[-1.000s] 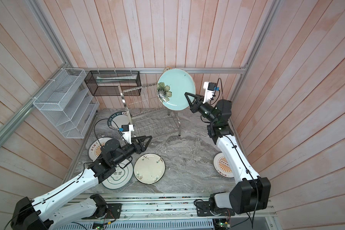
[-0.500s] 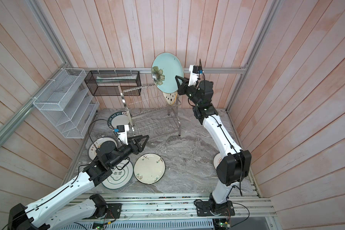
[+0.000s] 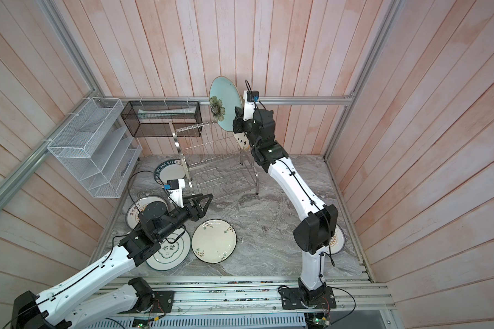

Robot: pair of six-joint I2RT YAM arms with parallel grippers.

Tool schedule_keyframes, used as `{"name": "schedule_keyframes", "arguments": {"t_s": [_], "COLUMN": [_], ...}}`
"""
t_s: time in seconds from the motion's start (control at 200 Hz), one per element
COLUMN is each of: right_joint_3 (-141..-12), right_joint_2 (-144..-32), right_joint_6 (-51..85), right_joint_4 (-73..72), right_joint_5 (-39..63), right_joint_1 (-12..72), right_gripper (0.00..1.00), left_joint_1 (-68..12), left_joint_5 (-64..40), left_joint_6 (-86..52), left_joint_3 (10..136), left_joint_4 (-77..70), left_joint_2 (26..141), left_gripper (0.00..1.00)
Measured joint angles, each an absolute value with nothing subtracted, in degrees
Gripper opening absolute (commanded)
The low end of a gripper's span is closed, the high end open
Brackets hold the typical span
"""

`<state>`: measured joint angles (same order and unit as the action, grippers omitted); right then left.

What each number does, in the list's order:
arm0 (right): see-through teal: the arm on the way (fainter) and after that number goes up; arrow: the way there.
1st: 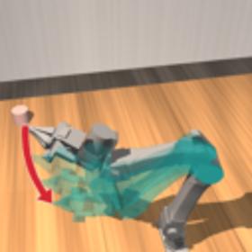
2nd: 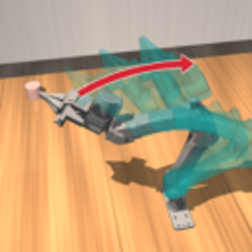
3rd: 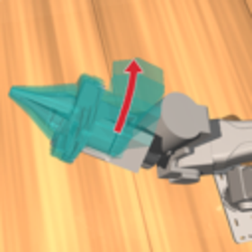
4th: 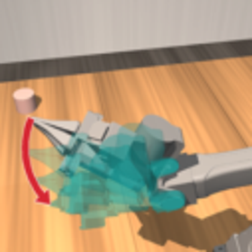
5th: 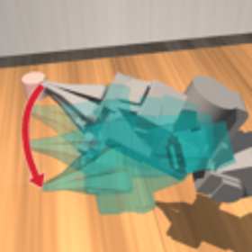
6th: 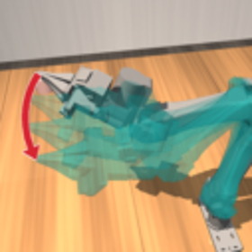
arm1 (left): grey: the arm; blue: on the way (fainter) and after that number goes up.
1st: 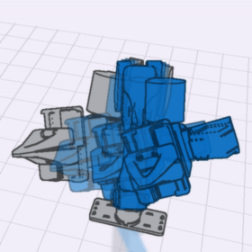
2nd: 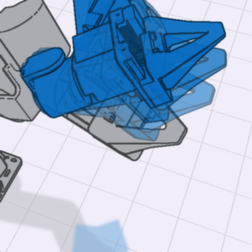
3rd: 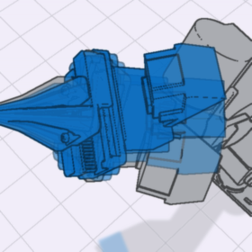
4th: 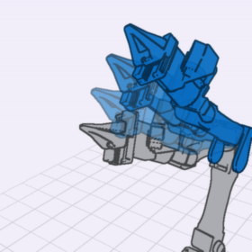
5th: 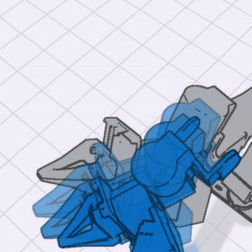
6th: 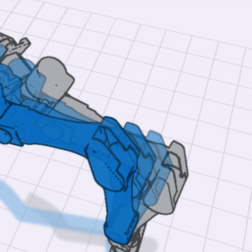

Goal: Load plates into a dish rack
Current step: Place the plate on the dish rack.

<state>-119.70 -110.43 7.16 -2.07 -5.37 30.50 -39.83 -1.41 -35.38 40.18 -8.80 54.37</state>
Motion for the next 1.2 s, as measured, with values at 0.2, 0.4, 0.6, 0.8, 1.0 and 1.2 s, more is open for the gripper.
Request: {"name": "schedule_keyframes", "arguments": {"t_s": [0.2,0.4,0.6,0.8,1.0,1.2], "right_joint_3": [-120.2,-120.2,-120.2,-120.2,-119.1,-115.4], "right_joint_2": [-111.8,-112.9,-113.2,-113.2,-113.1,-113.0], "right_joint_6": [4.1,1.6,-0.1,-1.8,-2.9,-3.7], "right_joint_4": [-0.1,0.6,0.5,0.0,-0.6,-1.3], "right_joint_5": [-11.6,-15.7,-18.3,-20.8,-22.6,-23.4], "right_joint_1": [31.8,32.8,33.3,33.7,34.0,34.4], "right_gripper": [0.00,0.00,0.00,0.00,0.00,0.00], "left_joint_1": [-39.8,-39.8,-39.8,-39.8,-39.8,-39.8], "left_joint_5": [-1.4,-1.2,-1.2,-1.2,-1.1,-1.1], "left_joint_6": [-35.3,-35.1,-35.1,-35.1,-35.1,-35.1], "left_joint_3": [40.2,40.2,40.2,40.2,40.2,40.2], "left_joint_4": [-8.5,-8.3,-8.3,-8.3,-8.1,-7.7], "left_joint_2": [54.4,54.4,54.4,55.0,55.1,55.1], "left_gripper": [0.69,0.69,0.69,0.69,0.69,0.69]}}
